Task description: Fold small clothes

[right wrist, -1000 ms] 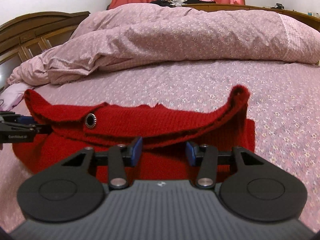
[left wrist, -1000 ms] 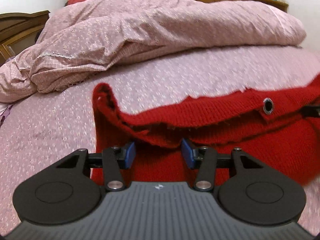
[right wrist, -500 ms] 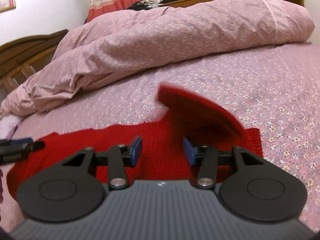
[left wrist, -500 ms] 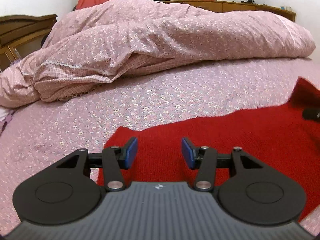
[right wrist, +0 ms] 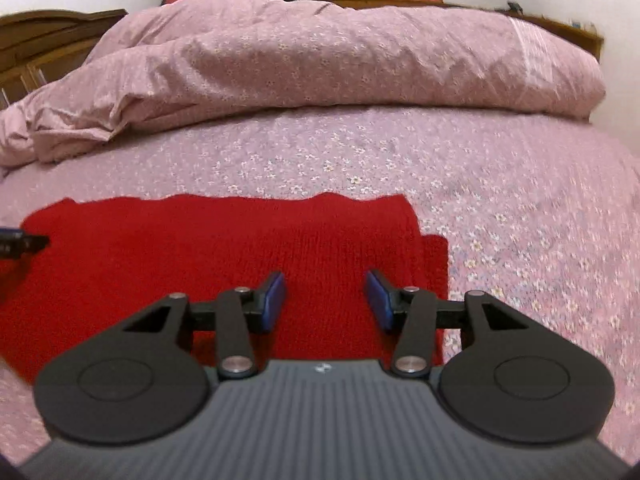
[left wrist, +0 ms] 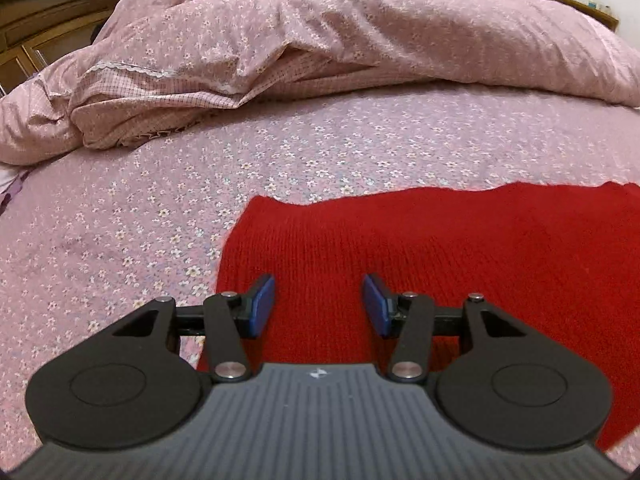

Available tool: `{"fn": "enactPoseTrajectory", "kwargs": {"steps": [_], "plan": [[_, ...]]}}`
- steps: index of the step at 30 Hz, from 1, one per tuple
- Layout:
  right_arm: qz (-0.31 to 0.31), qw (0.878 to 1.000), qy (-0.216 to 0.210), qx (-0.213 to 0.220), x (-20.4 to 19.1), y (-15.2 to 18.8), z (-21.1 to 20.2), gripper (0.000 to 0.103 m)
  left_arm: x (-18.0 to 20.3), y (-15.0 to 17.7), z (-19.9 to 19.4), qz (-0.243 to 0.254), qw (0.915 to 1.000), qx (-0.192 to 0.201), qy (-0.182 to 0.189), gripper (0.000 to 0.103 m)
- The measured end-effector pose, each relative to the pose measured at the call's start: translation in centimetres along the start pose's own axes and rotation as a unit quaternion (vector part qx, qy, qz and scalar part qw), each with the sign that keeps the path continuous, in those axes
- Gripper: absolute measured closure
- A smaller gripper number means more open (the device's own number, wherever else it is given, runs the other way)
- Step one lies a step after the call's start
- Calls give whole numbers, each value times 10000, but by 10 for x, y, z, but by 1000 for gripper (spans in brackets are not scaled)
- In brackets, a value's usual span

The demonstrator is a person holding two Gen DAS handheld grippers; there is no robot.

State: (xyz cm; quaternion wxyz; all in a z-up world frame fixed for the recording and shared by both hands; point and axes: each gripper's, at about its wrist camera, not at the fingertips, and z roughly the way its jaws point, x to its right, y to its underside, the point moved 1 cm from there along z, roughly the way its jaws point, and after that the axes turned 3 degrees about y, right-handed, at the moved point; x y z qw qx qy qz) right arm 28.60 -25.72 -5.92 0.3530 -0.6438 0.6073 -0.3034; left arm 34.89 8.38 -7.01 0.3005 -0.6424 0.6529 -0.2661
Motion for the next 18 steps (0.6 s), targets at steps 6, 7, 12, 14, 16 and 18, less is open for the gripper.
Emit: {"fn": "enactPoseTrajectory", "kwargs": {"steps": [6,7,12,14,16,18], "plan": [[312,9994,-60,160,12,2,14,51,1,-6,13,39,10000,-30,-20,47],[345,9992,-60,169,11,2,14,51,0,-7,14,14,10000,-46,0,47],[490,9985,-71,214,11,0,4,50,-3,-9,-4,-100,9999,-80,-26,46],[631,9977,-123,198,14,-1,-5,51,-1,-7,-16,-75,9999,-84,-60,46],[716,9971,-174,177,16,-1,-14,51,-1,-5,-28,-80,9999,-130,-54,46],[806,9963,-227,196,17,1,-26,50,-2,0,-40,-152,9997,-161,-35,45]]}}
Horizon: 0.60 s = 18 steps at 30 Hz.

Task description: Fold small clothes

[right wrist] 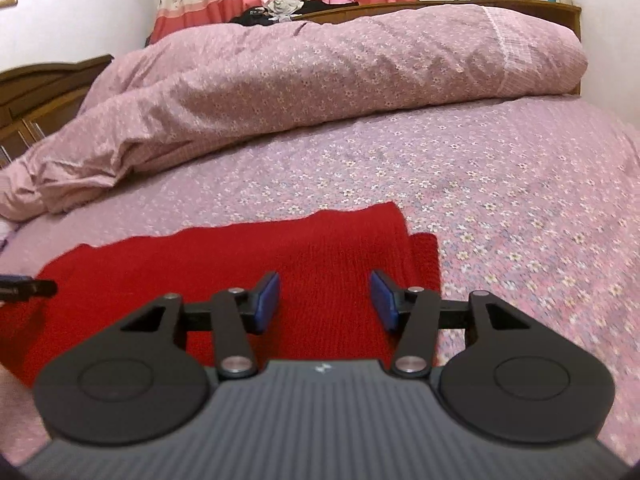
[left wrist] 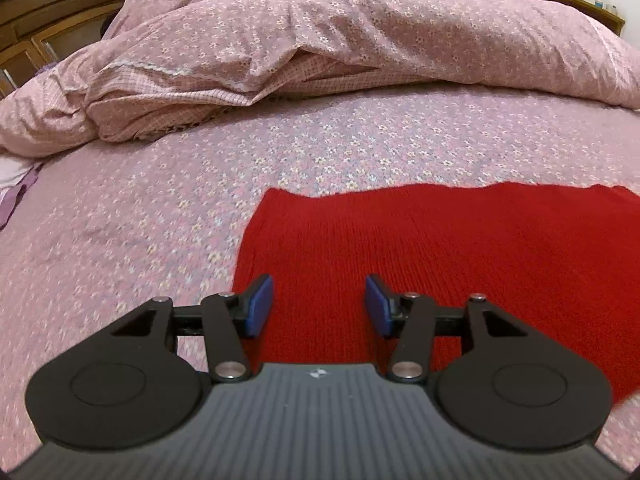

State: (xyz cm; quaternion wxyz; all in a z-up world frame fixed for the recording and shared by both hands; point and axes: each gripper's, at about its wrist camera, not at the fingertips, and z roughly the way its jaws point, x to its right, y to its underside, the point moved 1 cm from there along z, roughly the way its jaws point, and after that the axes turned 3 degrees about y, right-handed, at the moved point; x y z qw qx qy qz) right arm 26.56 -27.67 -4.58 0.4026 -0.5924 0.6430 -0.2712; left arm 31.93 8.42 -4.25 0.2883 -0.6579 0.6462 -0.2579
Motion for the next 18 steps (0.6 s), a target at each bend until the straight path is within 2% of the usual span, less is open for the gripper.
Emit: {"fn": "enactPoseTrajectory", "kwargs": {"steps": [11,18], "plan": [[707,9972,-145,192,5,22,-66,47,-1,51,-60,-390,9991,48,157,42],[1033,9945,-27,164,17,41,-75,46,-4,60,-73,-320,9995,28,-17,41]]}}
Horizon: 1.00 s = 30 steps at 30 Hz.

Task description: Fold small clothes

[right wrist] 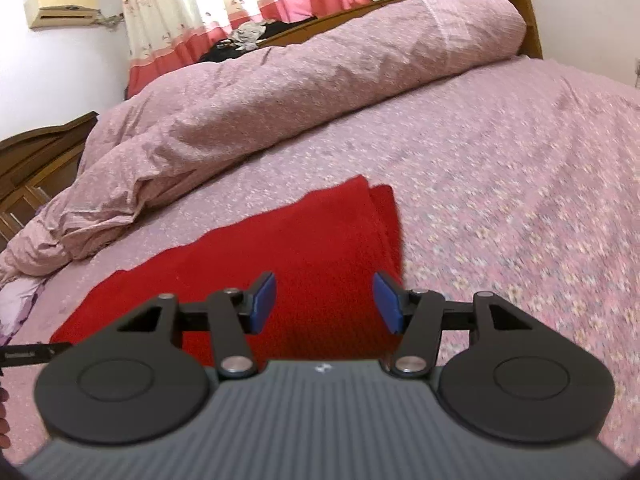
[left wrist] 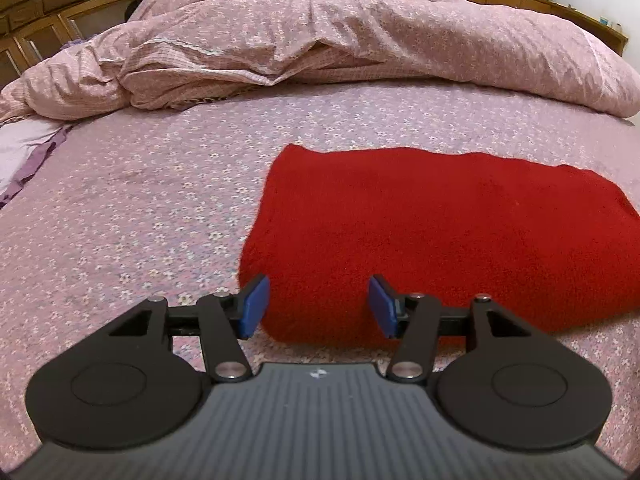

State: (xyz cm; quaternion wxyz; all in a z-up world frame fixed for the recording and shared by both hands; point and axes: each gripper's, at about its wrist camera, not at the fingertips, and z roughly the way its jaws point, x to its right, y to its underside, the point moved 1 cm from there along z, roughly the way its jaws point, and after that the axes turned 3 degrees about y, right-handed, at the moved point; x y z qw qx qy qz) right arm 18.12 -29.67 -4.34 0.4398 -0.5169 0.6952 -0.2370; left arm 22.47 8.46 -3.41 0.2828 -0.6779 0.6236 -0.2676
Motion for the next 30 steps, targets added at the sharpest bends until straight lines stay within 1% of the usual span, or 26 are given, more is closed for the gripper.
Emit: {"fn": "enactPoseTrajectory", "kwargs": {"steps": [3,6,9,10,12,14,20,24,27,30], "plan": [[158,9998,-67,107,5,4,-5,46,-4,1,-3,-44,10000,-17,-41,41],[473,9987,-33,178,13,6,-9,45,-8,1,-4,-89,9999,-25,-78,41],[707,9974,35,109,20,7,-9,43,-12,1,-3,-162,9998,-57,-105,41],[791,9968,78,67,22,8,-8,32,-13,1,-2,-193,9997,-77,-112,41],[967,9952,133,11,27,12,-8,22,-14,1,0,-255,9995,-121,-124,41],[1141,9934,97,-22,31,16,-6,22,-15,2,1,-293,9993,-161,-145,41],[1409,9898,-13,-211,34,21,7,22,-15,1,7,-341,9990,-208,-221,41],[1616,9864,-163,-233,34,22,18,22,-16,1,12,-381,9986,-277,-239,40],[1793,9831,-182,-309,34,22,29,22,-16,1,14,-382,9986,-292,-241,40],[1848,9823,-166,-245,31,22,36,22,-16,0,15,-379,9985,-307,-237,40]]}}
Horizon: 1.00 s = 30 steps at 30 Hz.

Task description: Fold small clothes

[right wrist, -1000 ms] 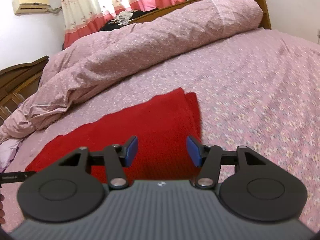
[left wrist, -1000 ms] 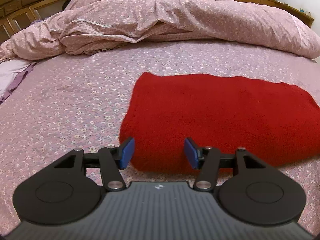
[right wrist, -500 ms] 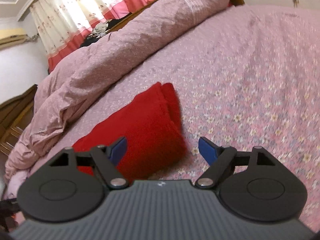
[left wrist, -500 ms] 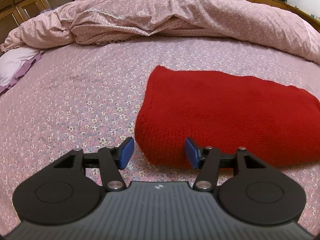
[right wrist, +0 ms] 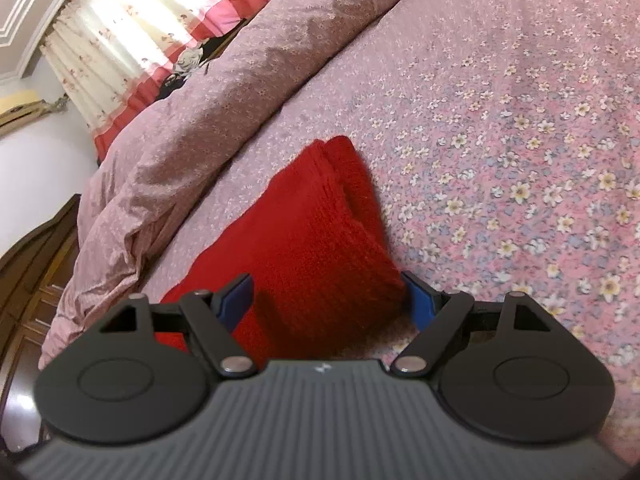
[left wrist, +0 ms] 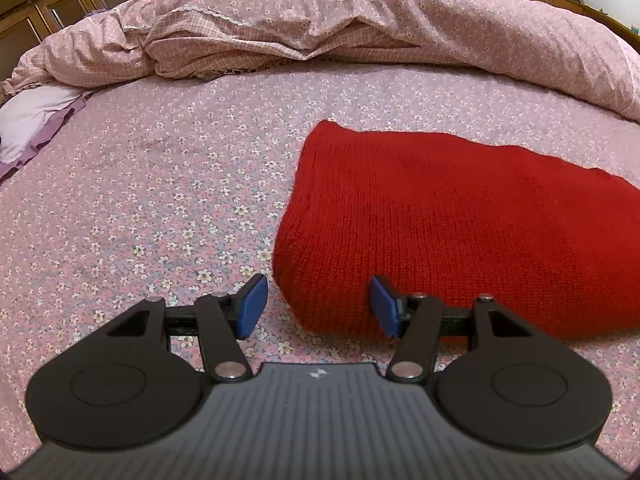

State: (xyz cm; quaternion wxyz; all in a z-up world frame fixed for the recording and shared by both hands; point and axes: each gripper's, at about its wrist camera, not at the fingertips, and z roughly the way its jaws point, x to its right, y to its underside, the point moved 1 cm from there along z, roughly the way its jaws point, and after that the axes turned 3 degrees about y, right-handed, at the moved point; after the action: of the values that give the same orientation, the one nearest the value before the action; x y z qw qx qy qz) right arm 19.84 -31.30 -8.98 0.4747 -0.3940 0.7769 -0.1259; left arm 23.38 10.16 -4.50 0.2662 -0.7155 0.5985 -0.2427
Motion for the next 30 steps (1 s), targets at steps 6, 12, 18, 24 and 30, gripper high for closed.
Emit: {"fn": "enactPoseTrajectory", "kwargs": {"steps": [6,12,18,24,30], "plan": [[113,9998,-37,145,1,0,11,22,-1,1,4,-26,10000,-34,7,39],[138,9995,-139,234,3,-2,17,22,-2,1,6,-46,10000,-36,4,38],[313,9992,-83,245,-1,-6,23,22,-2,3,5,-77,10000,-16,1,37],[439,9988,-4,232,-5,-11,28,32,-5,5,-1,-114,9999,-4,36,37],[388,9990,-46,207,-2,-16,26,61,-16,8,-9,-276,9996,-2,56,37]]}}
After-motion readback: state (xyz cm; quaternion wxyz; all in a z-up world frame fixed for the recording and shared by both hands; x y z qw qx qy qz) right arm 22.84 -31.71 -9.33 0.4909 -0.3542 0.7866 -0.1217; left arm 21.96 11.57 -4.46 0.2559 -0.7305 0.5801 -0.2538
